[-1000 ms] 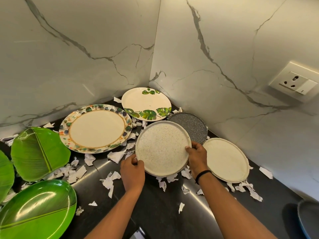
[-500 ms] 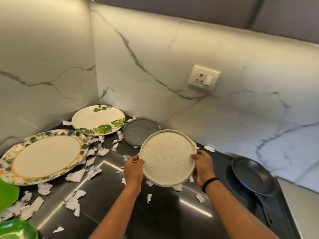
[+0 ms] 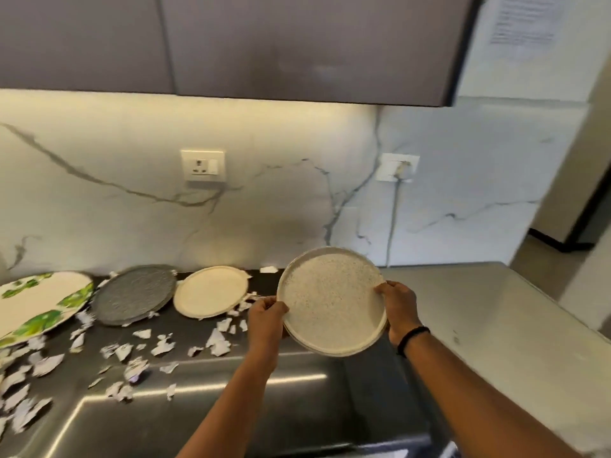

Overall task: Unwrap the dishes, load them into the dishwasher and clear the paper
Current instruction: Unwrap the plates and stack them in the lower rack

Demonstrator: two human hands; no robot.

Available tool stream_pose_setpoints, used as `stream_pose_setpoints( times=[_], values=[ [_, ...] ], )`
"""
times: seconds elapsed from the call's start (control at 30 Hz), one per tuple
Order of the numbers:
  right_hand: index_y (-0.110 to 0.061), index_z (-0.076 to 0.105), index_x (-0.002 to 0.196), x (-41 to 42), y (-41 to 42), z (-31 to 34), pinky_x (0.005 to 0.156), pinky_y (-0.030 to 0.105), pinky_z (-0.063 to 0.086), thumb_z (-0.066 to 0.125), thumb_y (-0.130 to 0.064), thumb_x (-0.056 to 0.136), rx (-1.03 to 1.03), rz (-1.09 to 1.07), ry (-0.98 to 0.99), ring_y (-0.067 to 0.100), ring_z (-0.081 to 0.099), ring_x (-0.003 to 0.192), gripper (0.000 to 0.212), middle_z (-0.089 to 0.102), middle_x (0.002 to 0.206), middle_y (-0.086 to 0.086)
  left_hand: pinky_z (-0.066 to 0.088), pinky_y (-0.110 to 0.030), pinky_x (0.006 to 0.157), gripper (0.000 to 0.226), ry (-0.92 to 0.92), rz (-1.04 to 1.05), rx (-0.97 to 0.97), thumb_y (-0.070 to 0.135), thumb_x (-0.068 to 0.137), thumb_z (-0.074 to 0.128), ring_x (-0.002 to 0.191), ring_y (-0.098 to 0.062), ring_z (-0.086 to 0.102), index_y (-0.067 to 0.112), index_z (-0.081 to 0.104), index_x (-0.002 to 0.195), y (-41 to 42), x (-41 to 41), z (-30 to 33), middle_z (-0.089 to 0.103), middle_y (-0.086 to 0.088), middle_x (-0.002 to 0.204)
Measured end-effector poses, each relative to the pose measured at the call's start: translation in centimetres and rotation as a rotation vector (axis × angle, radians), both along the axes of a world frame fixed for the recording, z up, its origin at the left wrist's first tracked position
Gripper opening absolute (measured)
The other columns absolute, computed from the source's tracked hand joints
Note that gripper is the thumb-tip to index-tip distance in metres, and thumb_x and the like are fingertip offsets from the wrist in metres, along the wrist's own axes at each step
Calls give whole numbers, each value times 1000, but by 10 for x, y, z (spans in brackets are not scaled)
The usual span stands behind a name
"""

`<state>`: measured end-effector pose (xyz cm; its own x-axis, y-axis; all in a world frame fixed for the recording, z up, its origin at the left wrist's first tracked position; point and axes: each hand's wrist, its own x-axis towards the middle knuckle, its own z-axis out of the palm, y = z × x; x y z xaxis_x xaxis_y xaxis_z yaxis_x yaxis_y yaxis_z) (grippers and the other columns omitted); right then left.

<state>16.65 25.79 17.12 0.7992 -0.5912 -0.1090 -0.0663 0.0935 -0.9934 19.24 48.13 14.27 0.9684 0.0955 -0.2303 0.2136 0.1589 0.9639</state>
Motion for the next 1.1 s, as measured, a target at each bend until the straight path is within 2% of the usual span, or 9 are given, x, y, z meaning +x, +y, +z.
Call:
stream_pose_setpoints(
  times=[0.17,0.3,0.4,0.5,0.57,0.7,0.8,0.93,1.1],
  values=[
    [-2,66,95,-66,-89,-5,74,38,45,56,-4,91,1,-173,1,24,50,80,11,58,86,9,60,-57,83,16,-10,-189,85,4,93,59,98,-33,67,13,65,104,-94,-29,9,66,-12,107],
    [-4,63,94,-121,-146,-25,66,30,42,55,-3,93,61,-319,0,18,48,73,8,56,84,7,60,-43,70,22,-3,-316,140,-1,92,57,93,-30,67,8,68,108,-164,-59,3,68,-13,105],
    [-5,57,85,-160,-181,-49,67,30,39,54,-3,93,140,-436,7,25,46,77,8,52,83,10,61,-44,78,23,35,-461,167,-4,93,55,93,-28,67,7,67,110,-209,-83,-11,68,-10,104],
    [-7,55,84,-194,-210,-77,72,32,38,54,-6,94,226,-558,18,25,46,83,11,50,84,11,60,-43,72,22,97,-566,195,-7,94,52,86,-28,66,10,66,97,-248,-104,-22,68,-9,96],
    [-7,61,86,-214,-225,-95,72,34,41,55,-13,97,276,-635,22,25,50,85,13,54,85,11,60,-46,77,20,140,-638,204,-5,94,52,95,-33,67,7,66,104,-270,-111,-32,68,-14,104],
    [-5,63,98,-248,-243,-124,76,35,41,50,-29,104,327,-806,19,25,52,83,29,58,89,9,58,-47,82,30,220,-770,188,19,98,58,112,-37,62,11,62,126,-320,-122,-57,66,-15,122],
    [-6,61,104,-269,-257,-138,85,39,43,40,-43,106,363,-920,73,27,53,92,42,59,98,10,52,-40,79,33,250,-915,151,37,101,53,110,-31,62,21,63,127,-363,-137,-73,67,-8,120],
    [-4,61,124,-297,-278,-154,94,43,45,34,-53,105,421,-1044,142,32,57,106,59,62,114,13,52,-41,80,40,253,-1024,102,42,102,50,104,-30,63,14,65,127,-416,-148,-95,69,-10,119],
    [-9,58,124,-327,-298,-174,101,45,47,32,-51,106,475,-1221,199,32,55,110,53,59,119,13,52,-55,99,66,297,-1103,86,65,90,49,117,-31,62,18,58,135,-469,-170,-137,64,-11,131]
  ],
)
